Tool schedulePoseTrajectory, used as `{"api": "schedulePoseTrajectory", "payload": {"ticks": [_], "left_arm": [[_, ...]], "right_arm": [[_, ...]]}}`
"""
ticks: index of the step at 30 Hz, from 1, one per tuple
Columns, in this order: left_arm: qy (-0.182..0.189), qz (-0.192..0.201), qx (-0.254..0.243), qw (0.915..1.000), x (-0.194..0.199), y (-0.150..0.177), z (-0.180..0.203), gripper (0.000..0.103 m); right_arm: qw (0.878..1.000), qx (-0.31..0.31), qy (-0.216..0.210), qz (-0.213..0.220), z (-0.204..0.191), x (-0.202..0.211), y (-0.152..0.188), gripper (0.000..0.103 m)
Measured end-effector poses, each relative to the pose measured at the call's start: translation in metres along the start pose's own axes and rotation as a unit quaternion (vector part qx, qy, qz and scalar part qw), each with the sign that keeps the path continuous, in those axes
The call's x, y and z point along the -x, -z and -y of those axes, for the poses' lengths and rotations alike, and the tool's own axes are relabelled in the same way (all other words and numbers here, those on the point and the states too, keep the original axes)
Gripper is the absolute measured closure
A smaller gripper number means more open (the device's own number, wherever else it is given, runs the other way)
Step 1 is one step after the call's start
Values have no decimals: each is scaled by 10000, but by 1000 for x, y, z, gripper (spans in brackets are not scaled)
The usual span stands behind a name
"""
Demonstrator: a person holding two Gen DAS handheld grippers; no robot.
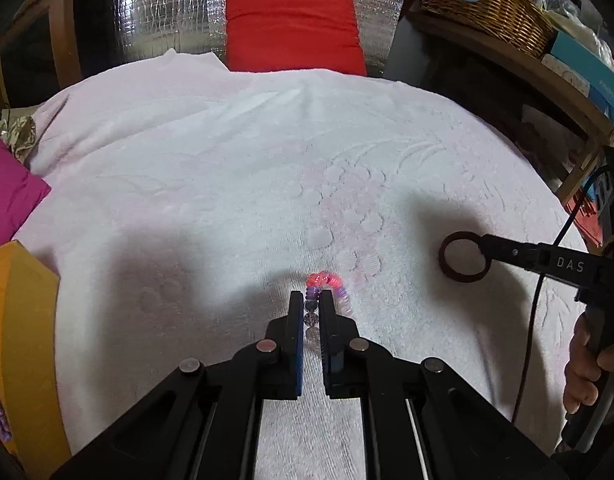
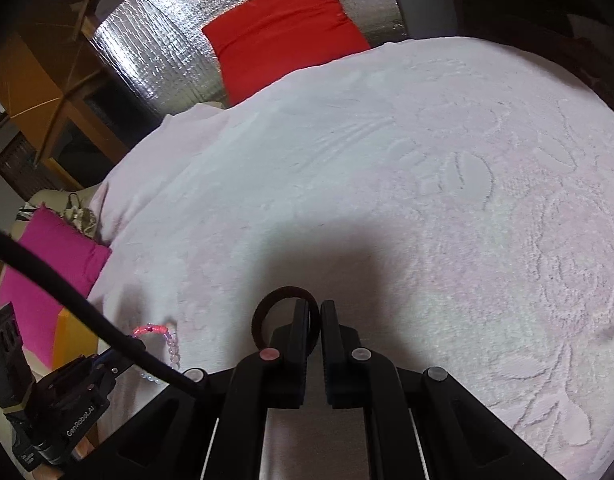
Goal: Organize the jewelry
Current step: 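Carry the pink bead bracelet and maroon bangle over the orange tray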
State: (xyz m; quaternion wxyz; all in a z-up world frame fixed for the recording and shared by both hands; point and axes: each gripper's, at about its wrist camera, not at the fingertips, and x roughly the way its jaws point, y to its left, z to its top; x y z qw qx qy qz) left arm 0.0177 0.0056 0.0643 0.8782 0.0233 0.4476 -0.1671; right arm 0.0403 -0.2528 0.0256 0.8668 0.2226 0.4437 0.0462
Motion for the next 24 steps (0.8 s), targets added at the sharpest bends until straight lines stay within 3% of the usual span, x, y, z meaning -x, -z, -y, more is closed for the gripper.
{"api": "schedulePoseTrajectory", "payload": {"ticks": [10, 24], "left_arm": [[-241, 194, 33, 9995, 28, 10, -8, 96], [-586, 717, 226, 9954, 88, 26, -29, 96]], "right_arm": [[9983, 138, -549, 142, -31, 10, 5, 96], [9956, 597, -711, 133, -88, 7, 29, 96]]}}
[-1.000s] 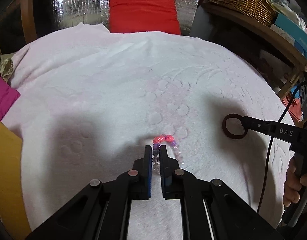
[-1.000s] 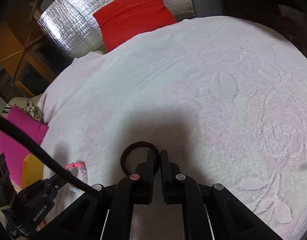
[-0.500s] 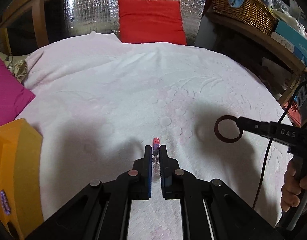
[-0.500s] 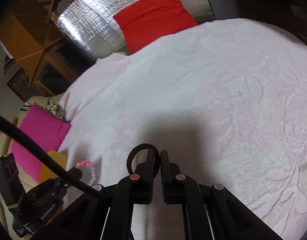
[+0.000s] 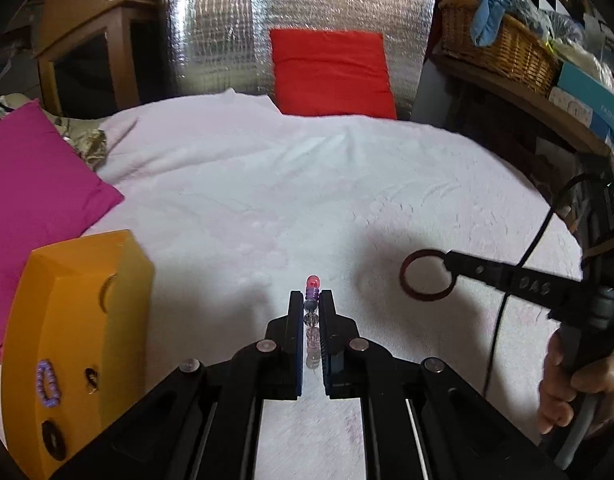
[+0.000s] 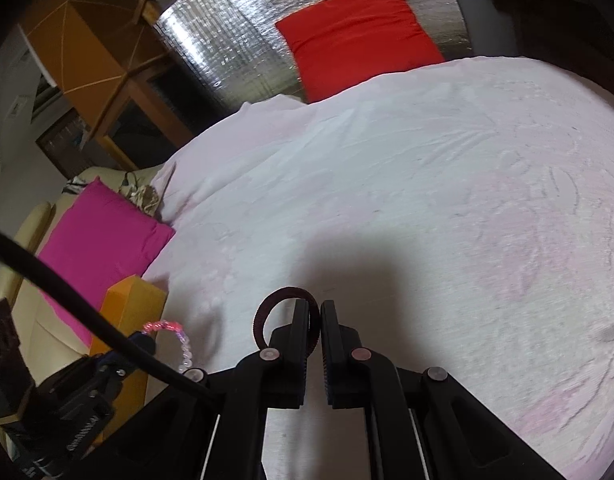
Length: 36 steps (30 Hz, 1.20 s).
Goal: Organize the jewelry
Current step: 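Carry the pink bead bracelet and maroon bangle over the orange tray, then open the right tool to drop the maroon bangle into the tray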
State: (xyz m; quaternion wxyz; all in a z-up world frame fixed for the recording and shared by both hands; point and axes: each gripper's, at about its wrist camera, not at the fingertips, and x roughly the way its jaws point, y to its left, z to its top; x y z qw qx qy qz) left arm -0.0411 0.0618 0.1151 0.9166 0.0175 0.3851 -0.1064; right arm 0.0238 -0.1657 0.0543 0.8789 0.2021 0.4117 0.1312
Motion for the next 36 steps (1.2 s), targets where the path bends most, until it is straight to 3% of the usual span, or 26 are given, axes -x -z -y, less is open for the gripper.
{"api": "schedulePoseTrajectory", "payload": {"ticks": [15, 25, 36], "left_arm": [[-292, 532, 396, 9974, 76, 8, -44, 96], [-722, 1075, 874, 9877, 139, 19, -104, 96], [-1130, 907, 1319, 9806, 144, 44, -165, 96]], "right_arm": [[9969, 646, -441, 74, -77, 6, 23, 96], [9904, 721, -1109, 397, -127, 6, 38, 96], [9789, 1211, -1590, 430, -203, -12, 64, 96]]}}
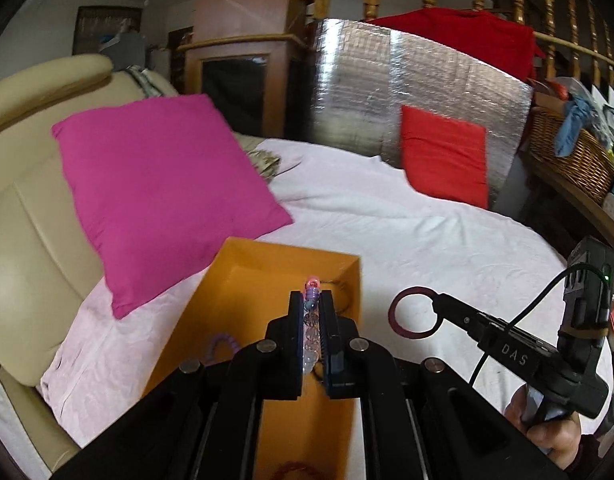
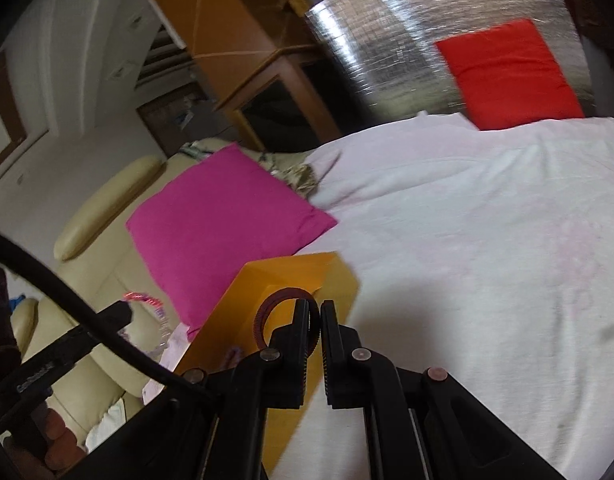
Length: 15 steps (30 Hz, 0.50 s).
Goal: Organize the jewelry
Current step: 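Open the right tool to drop the maroon bangle into the tray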
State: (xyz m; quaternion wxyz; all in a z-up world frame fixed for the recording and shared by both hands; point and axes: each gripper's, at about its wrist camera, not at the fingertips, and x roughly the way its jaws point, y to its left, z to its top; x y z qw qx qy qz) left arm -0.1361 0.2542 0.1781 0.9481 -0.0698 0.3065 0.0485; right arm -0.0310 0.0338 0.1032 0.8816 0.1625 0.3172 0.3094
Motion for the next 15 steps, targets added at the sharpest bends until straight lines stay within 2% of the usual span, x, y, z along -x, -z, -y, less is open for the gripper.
{"api": "schedulePoseTrajectory", "payload": {"ticks": [7, 15], "left_arm": [[-201, -208, 291, 9992, -7, 20, -34, 96], [-393, -612, 288, 9969, -30, 42, -39, 96]], "right_arm": [[9976, 533, -205, -399, -41, -34, 24, 96], [9946, 803, -219, -616, -50, -45, 38, 96]]}}
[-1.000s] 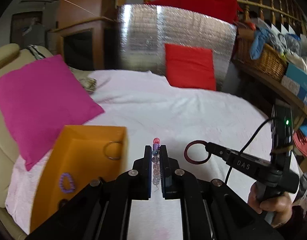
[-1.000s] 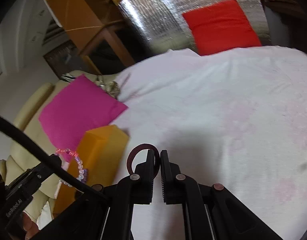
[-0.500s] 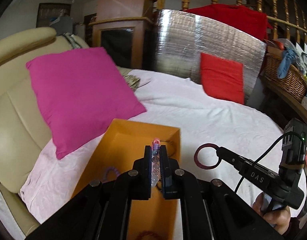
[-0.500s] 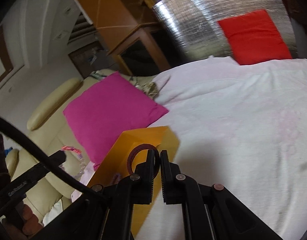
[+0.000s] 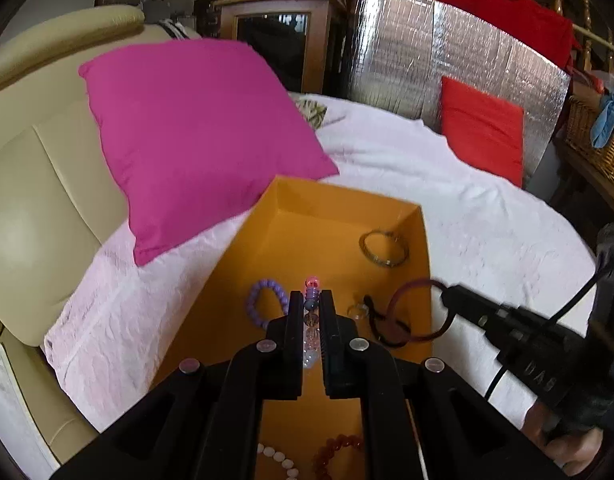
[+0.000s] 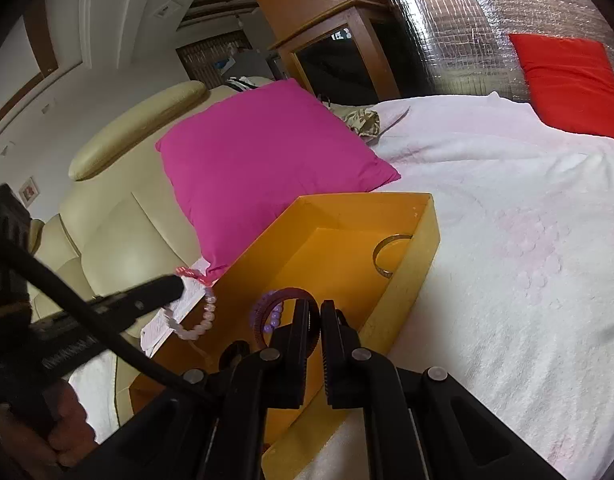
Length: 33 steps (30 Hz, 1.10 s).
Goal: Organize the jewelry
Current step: 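Open the right tool to drop the maroon bangle into the tray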
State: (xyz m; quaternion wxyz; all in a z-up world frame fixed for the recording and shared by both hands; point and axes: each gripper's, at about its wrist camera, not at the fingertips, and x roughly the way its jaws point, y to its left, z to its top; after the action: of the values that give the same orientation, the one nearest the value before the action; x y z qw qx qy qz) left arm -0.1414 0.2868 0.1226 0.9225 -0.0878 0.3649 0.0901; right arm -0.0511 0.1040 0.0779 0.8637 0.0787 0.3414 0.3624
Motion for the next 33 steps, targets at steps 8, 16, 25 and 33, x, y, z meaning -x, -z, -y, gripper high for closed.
{"api": "schedulePoseTrajectory", "payload": {"ticks": [8, 16, 25, 33], "left_arm": [[-107, -291, -169, 9994, -16, 17, 7, 95], [-337, -314, -201, 9987, -17, 19, 6, 95], [-556, -407, -260, 9973, -22, 24, 3, 95], [-675, -504, -268, 9961, -27, 28, 1, 95]], "right_arm": [[9999, -144, 93, -11, 11, -5, -2, 96], [9999, -112, 43, -37, 8, -6, -1, 96], [9999, 9, 6, -136, 1, -12, 2, 96], [9997, 133, -7, -213, -5, -16, 6, 96]]}}
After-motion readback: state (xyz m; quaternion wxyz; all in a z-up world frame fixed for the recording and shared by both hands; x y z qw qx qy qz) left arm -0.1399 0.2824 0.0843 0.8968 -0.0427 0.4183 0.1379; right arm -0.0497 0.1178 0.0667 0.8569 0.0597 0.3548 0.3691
